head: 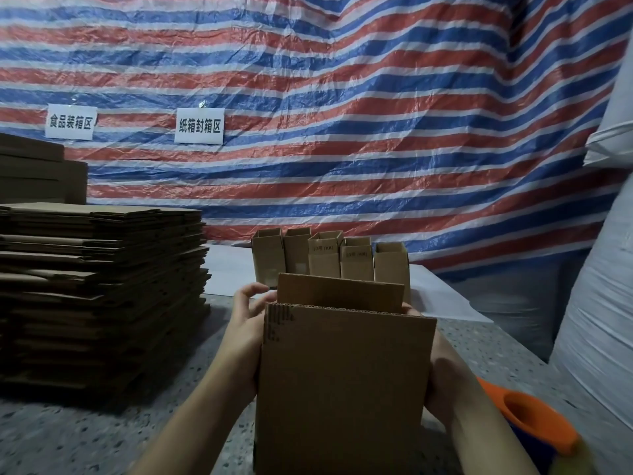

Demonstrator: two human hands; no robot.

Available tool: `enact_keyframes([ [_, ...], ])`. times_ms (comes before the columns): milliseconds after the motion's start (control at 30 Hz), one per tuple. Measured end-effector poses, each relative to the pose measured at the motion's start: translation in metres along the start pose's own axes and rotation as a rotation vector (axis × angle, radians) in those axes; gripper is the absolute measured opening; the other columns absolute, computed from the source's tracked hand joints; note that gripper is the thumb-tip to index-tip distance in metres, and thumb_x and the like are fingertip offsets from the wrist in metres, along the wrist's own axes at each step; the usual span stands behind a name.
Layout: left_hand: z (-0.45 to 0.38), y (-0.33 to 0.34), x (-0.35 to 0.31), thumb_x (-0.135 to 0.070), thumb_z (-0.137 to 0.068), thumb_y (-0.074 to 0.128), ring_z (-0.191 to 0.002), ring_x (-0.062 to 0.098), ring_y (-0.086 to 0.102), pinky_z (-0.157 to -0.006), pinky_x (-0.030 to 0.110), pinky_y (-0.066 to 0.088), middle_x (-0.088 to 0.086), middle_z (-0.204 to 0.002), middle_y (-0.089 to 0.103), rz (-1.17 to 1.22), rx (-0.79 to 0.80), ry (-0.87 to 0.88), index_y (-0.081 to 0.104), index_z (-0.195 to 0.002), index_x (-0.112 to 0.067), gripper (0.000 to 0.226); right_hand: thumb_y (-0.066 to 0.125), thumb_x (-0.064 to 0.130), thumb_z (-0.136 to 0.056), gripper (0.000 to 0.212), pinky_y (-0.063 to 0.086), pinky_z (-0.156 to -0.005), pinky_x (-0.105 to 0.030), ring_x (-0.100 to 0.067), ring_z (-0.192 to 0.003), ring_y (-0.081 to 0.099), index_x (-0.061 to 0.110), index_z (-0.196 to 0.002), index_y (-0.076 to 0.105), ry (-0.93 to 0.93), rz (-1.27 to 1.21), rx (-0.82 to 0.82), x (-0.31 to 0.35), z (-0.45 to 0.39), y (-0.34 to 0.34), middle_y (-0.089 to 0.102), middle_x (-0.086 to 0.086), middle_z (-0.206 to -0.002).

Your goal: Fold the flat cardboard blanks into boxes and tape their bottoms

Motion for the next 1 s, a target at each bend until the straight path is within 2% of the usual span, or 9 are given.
enact_keyframes([
  [67, 0.001, 0.001, -0.001, 0.006, -0.092, 0.053, -0.048, 0.017, 0.061, -0.038, 0.024, 0.046, 0.012, -0.075, 0.063, -0.058, 0.055, -0.001, 0.065, -0.089, -0.016, 0.025, 0.049, 0.021, -0.104, 0.018, 0.052, -0.044, -0.023, -0.015, -0.055, 0.071, 0.016, -0.113, 0.063, -0.022, 0.036, -0.017, 0.016, 0.004, 0.008, 0.075, -0.005, -0.071],
  [233, 0.001, -0.003, 0.005, -0.010, -0.099, 0.048, -0.044, 0.009, 0.059, -0.046, 0.023, 0.047, 0.001, -0.052, 0.063, -0.341, 0.040, -0.016, 0.070, -0.048, -0.021, 0.057, 0.050, 0.021, -0.104, 0.019, 0.052, -0.044, -0.024, -0.016, -0.057, 0.072, 0.016, -0.117, 0.063, -0.003, 0.026, -0.044, 0.014, 0.003, 0.007, 0.076, -0.006, -0.074],
  [300, -0.005, -0.005, 0.001, -0.035, -0.102, 0.041, -0.058, 0.013, 0.066, -0.058, 0.027, 0.050, 0.004, -0.067, 0.071, -0.368, 0.051, 0.003, 0.076, -0.061, -0.026, 0.055, 0.050, 0.020, -0.103, 0.017, 0.052, -0.044, -0.023, -0.017, -0.058, 0.073, 0.019, -0.115, 0.063, 0.003, 0.031, -0.049, 0.012, -0.003, 0.004, 0.076, -0.006, -0.075],
  [367, -0.004, -0.004, -0.004, -0.078, -0.088, 0.032, -0.085, 0.020, 0.072, -0.071, 0.027, 0.056, 0.010, -0.093, 0.075, -0.329, 0.320, 0.031, 0.079, -0.090, -0.025, 0.071, 0.050, 0.019, -0.103, 0.016, 0.053, -0.046, -0.024, -0.018, -0.062, 0.074, 0.022, -0.114, 0.062, -0.021, 0.052, -0.042, 0.011, -0.001, 0.006, 0.077, -0.006, -0.079],
  [433, -0.001, -0.007, -0.008, -0.094, -0.072, 0.032, -0.110, 0.028, 0.066, -0.090, 0.035, 0.055, 0.014, -0.115, 0.070, -0.356, 0.543, 0.076, 0.071, -0.117, -0.022, 0.093, 0.050, 0.017, -0.104, 0.016, 0.054, -0.047, -0.024, -0.018, -0.064, 0.075, 0.023, -0.113, 0.062, -0.029, 0.054, -0.057, 0.010, -0.006, 0.003, 0.077, -0.006, -0.080],
  [600, 0.009, -0.009, -0.012, -0.085, -0.067, 0.059, -0.123, 0.022, 0.060, -0.097, 0.027, 0.050, 0.004, -0.131, 0.064, -0.400, 0.594, 0.100, 0.064, -0.127, -0.031, 0.081, 0.051, 0.019, -0.104, 0.017, 0.054, -0.047, -0.024, -0.017, -0.065, 0.075, 0.022, -0.117, 0.062, -0.019, 0.076, -0.055, 0.012, -0.004, 0.007, 0.077, -0.005, -0.079],
  [800, 0.004, -0.005, -0.008, -0.057, -0.072, 0.074, -0.093, 0.021, 0.073, -0.071, 0.023, 0.056, 0.008, -0.099, 0.075, -0.374, 0.350, 0.035, 0.070, -0.110, -0.015, 0.057, 0.053, 0.019, -0.099, 0.020, 0.057, -0.055, -0.027, -0.020, -0.074, 0.076, 0.023, -0.118, 0.061, -0.134, -0.028, 0.094, 0.015, 0.004, 0.011, 0.077, -0.006, -0.087],
  [900, 0.003, -0.005, -0.004, -0.046, -0.069, 0.076, -0.082, 0.020, 0.073, -0.062, 0.022, 0.055, 0.006, -0.092, 0.075, -0.291, 0.276, 0.021, 0.075, -0.102, -0.020, 0.042, 0.063, 0.037, -0.076, 0.044, 0.059, -0.062, -0.030, -0.024, -0.084, 0.076, 0.029, -0.120, 0.059, -0.205, -0.087, 0.176, 0.020, 0.011, 0.014, 0.077, -0.008, -0.097],
  [1000, 0.001, -0.007, -0.002, -0.034, -0.066, 0.088, -0.077, 0.020, 0.071, -0.058, 0.027, 0.055, 0.004, -0.096, 0.073, -0.211, 0.217, 0.005, 0.071, -0.102, -0.028, 0.040, 0.064, 0.036, -0.074, 0.049, 0.060, -0.064, -0.033, -0.026, -0.086, 0.075, 0.033, -0.123, 0.060, -0.220, -0.094, 0.195, 0.019, 0.011, 0.015, 0.076, -0.012, -0.101],
])
Point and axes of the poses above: each hand's wrist, its own z-axis away from the middle knuckle, its own y-axis out of the palm, x = y × z, the point moved 5 cm from there along -z, towards the middle knuckle
